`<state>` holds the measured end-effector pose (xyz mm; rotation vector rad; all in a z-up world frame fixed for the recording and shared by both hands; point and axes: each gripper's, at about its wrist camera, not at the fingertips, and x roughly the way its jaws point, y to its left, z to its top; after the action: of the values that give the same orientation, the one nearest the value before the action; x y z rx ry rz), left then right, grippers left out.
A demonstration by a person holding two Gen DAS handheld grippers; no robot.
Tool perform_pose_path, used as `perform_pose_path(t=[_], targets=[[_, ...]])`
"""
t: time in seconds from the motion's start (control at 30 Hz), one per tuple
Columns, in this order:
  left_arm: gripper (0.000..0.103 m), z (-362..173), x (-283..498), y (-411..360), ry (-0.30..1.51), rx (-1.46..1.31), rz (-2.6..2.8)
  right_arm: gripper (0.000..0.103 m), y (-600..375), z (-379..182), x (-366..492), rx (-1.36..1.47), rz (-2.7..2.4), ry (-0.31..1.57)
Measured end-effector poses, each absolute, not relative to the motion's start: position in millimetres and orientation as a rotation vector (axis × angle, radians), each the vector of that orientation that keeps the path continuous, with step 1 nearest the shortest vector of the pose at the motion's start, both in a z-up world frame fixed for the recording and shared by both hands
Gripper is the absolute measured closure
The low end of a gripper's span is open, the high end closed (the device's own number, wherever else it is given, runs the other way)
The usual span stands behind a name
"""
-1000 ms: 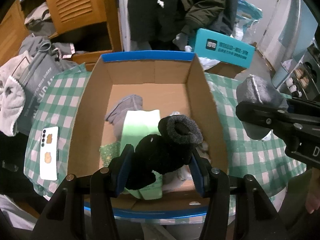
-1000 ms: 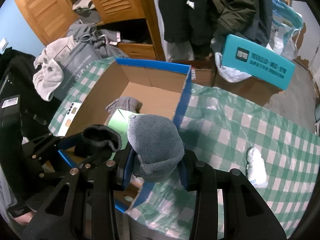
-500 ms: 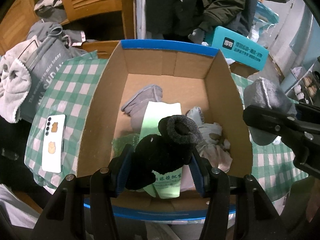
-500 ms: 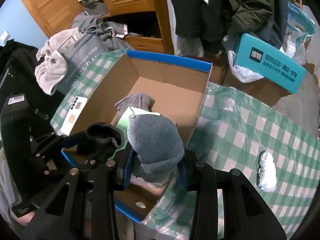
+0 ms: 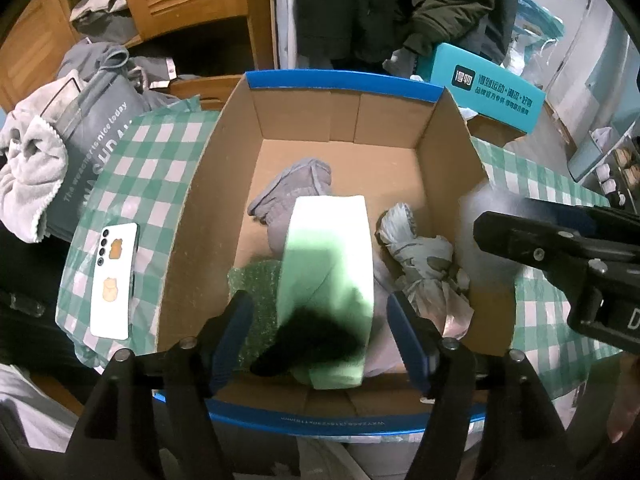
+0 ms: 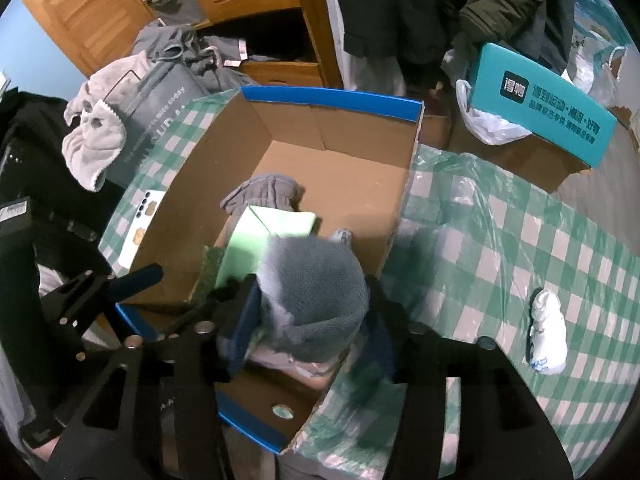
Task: Organize soft objects
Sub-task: 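Lower the beanie and glove into the box and open both tools, then withdraw both tools from the box toward the white sock and wrapped roll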
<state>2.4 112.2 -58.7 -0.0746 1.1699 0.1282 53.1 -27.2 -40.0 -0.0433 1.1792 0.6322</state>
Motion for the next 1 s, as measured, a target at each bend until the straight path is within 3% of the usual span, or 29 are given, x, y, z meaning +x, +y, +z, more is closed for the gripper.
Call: perform_pose_path(t=[0.17,1.0], targets=[[0.032,-58,2,112,1.173,-0.073,0.125,0.035,-29,-37,52,-0.044,0.625,1.162],[0.031,-49,8,68,1.157,-0.022,0.057,0.032,-78,-45,53,-0.024,0.555,1.173]])
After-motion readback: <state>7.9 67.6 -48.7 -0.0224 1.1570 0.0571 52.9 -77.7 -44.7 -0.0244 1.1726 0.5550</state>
